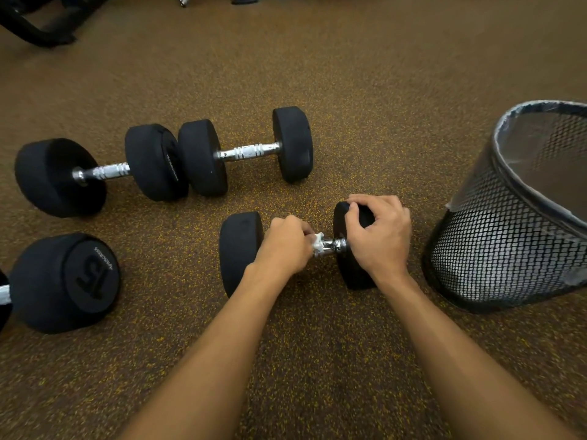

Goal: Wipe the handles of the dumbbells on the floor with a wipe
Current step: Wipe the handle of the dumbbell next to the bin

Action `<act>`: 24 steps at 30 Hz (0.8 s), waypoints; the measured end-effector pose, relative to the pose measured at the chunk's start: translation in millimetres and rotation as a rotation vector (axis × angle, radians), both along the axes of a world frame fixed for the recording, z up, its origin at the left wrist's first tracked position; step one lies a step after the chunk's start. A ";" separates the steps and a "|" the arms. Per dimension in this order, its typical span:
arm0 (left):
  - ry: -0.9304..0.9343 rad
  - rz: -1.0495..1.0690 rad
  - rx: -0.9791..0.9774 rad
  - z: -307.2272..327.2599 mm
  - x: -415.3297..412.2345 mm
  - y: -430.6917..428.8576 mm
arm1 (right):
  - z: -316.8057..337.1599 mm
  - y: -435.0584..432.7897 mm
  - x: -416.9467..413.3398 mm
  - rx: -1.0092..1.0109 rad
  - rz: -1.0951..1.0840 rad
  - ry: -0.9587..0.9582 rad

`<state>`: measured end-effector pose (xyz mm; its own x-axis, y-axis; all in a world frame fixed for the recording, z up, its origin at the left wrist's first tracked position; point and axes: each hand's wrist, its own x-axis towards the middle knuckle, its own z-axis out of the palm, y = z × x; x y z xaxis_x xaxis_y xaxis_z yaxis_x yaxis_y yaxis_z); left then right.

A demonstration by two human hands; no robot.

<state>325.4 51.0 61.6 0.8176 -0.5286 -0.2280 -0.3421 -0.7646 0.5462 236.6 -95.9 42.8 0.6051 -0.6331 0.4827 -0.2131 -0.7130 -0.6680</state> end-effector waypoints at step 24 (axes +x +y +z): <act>-0.206 0.183 -0.475 -64.6 -32.5 10.2 | 1.1 0.1 1.1 0.010 -0.001 -0.021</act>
